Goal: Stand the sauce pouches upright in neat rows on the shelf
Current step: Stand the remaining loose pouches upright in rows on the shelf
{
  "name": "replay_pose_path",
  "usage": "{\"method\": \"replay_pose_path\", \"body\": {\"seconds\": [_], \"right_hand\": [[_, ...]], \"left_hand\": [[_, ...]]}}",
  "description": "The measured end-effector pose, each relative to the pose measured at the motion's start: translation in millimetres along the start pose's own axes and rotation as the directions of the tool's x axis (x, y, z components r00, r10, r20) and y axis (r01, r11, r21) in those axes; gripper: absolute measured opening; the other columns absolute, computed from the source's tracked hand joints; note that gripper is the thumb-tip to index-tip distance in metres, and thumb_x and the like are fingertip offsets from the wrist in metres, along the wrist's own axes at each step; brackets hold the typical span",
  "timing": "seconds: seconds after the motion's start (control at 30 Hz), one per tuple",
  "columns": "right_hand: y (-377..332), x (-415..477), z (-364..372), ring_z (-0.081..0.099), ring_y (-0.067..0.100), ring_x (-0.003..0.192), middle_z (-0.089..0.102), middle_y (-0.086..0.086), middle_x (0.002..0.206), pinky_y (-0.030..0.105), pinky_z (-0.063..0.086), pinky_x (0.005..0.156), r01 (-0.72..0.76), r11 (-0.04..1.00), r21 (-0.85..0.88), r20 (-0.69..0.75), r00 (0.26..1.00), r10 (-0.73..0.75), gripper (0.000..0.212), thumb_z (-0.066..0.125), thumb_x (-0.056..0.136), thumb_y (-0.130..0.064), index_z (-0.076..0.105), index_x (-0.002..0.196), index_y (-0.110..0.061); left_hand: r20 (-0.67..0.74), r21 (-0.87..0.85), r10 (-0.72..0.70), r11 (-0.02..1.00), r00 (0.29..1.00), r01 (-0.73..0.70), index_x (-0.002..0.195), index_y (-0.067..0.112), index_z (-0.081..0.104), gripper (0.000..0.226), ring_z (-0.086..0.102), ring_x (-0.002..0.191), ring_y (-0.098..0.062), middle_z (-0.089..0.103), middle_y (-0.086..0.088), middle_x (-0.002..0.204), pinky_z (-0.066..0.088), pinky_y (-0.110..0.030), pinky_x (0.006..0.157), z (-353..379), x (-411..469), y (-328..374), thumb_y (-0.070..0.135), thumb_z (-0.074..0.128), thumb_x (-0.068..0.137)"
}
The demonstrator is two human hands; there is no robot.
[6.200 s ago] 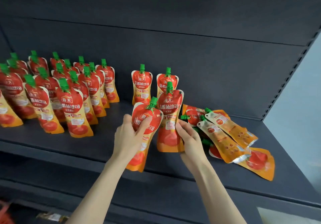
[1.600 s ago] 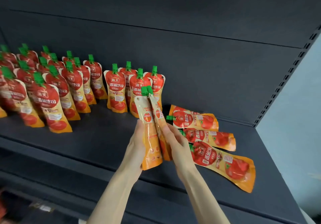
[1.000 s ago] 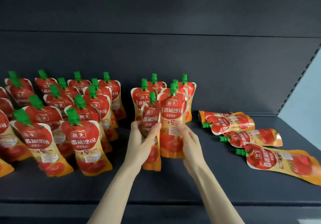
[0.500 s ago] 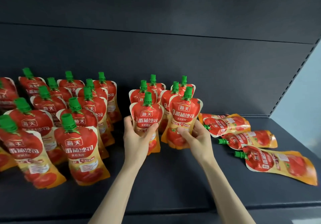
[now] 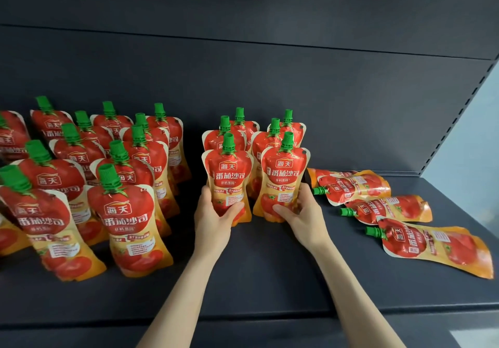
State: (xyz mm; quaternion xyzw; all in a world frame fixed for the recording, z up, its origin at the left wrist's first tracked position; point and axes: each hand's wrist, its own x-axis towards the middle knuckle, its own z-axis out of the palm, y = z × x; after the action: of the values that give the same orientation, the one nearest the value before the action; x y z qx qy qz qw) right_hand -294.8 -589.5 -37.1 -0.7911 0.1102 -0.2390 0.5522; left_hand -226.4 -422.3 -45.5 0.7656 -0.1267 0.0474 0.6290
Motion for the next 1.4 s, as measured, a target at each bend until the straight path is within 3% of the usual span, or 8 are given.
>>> {"method": "replay_pose_path", "body": {"seconds": [0.27, 0.43, 0.9, 1.0, 1.13, 1.23, 1.3, 1.4], "right_hand": [[4.3, -6.7, 5.0, 0.058, 0.01, 0.107, 0.059, -0.006, 0.118, 0.024, 0.048, 0.089, 0.012, 0.994, -0.105, -0.052, 0.998, -0.018, 0.04, 0.064, 0.087, -0.018, 0.04, 0.119, -0.019], [1.9, -7.5, 2.4, 0.054, 0.008, 0.107, 0.056, -0.006, 0.119, 0.008, 0.044, 0.079, 0.001, 0.995, -0.102, -0.024, 1.0, -0.004, 0.04, 0.06, 0.09, -0.017, 0.037, 0.122, -0.017], [-2.0, -14.8, -1.8, 0.054, 0.0, 0.101, 0.055, -0.008, 0.116, 0.002, 0.046, 0.076, -0.036, 0.996, -0.085, -0.015, 0.999, 0.034, 0.036, 0.058, 0.091, -0.016, 0.036, 0.119, -0.022], [-3.7, -16.3, -2.0, 0.055, 0.003, 0.104, 0.057, -0.006, 0.118, 0.011, 0.049, 0.083, -0.055, 0.994, -0.091, -0.021, 0.998, 0.053, 0.04, 0.059, 0.091, -0.017, 0.038, 0.125, -0.018], [-3.3, -21.9, -2.6, 0.052, 0.005, 0.111, 0.054, -0.004, 0.127, 0.006, 0.043, 0.079, -0.075, 0.991, -0.114, -0.05, 0.996, 0.069, 0.054, 0.064, 0.088, -0.02, 0.036, 0.134, -0.019], [0.7, -31.5, -9.2, 0.046, 0.014, 0.124, 0.049, 0.001, 0.135, 0.02, 0.04, 0.097, -0.102, 0.977, -0.186, -0.155, 0.985, 0.073, 0.06, 0.063, 0.088, -0.023, 0.034, 0.139, -0.016], [1.7, -38.2, -18.4, 0.047, 0.018, 0.124, 0.051, 0.003, 0.134, 0.03, 0.04, 0.1, -0.126, 0.97, -0.209, -0.222, 0.972, 0.078, 0.052, 0.062, 0.089, -0.024, 0.04, 0.135, -0.015], [-1.6, -43.0, -36.5, 0.054, 0.015, 0.114, 0.059, 0.001, 0.123, 0.025, 0.042, 0.093, -0.131, 0.971, -0.201, -0.279, 0.958, 0.071, 0.032, 0.059, 0.091, -0.021, 0.053, 0.122, -0.014]], "left_hand": [[-0.055, 0.105, 0.062, 0.993, 0.997, -0.056, 0.13, 0.013, 0.037, 0.064, 0.049, 0.119, -0.019, 0.051, -0.006, 0.128, 0.04, -0.026, 0.089, 4.3, 1.2, -2.9, 0.022, 0.073, 0.079], [-0.022, 0.12, 0.055, 0.991, 0.998, -0.052, 0.131, 0.013, 0.033, 0.062, 0.048, 0.122, -0.021, 0.048, -0.008, 0.13, 0.043, -0.031, 0.093, 6.3, 4.8, -8.4, 0.023, 0.07, 0.082], [-0.007, 0.127, 0.008, 0.992, 1.0, -0.007, 0.132, 0.015, 0.031, 0.064, 0.044, 0.124, -0.024, 0.046, -0.007, 0.131, 0.042, -0.034, 0.094, 6.1, 4.3, -10.6, 0.025, 0.07, 0.082], [-0.026, 0.166, -0.017, 0.986, 1.0, 0.021, 0.131, 0.011, 0.034, 0.063, 0.041, 0.126, -0.027, 0.045, -0.011, 0.131, 0.043, -0.041, 0.097, 4.7, 1.4, -8.3, 0.025, 0.07, 0.082], [-0.059, 0.195, -0.056, 0.978, 0.997, 0.067, 0.142, 0.008, 0.026, 0.075, 0.034, 0.133, -0.03, 0.036, -0.014, 0.14, 0.039, -0.047, 0.104, 4.5, -9.3, -2.3, 0.024, 0.069, 0.083], [-0.073, 0.155, -0.074, 0.984, 0.995, 0.085, 0.146, 0.01, 0.021, 0.078, 0.031, 0.136, -0.028, 0.031, -0.013, 0.145, 0.035, -0.046, 0.106, 3.7, -27.8, 3.7, 0.023, 0.067, 0.084], [-0.113, 0.11, -0.062, 0.991, 0.992, 0.074, 0.142, 0.011, 0.031, 0.069, 0.035, 0.133, -0.027, 0.035, -0.012, 0.142, 0.036, -0.044, 0.105, 5.9, -42.6, 8.2, 0.02, 0.068, 0.084], [-0.158, 0.046, -0.039, 0.998, 0.987, 0.047, 0.132, 0.012, 0.042, 0.055, 0.044, 0.122, -0.025, 0.037, -0.005, 0.133, 0.043, -0.038, 0.098, 16.0, -61.8, 16.9, 0.013, 0.068, 0.083]]}}
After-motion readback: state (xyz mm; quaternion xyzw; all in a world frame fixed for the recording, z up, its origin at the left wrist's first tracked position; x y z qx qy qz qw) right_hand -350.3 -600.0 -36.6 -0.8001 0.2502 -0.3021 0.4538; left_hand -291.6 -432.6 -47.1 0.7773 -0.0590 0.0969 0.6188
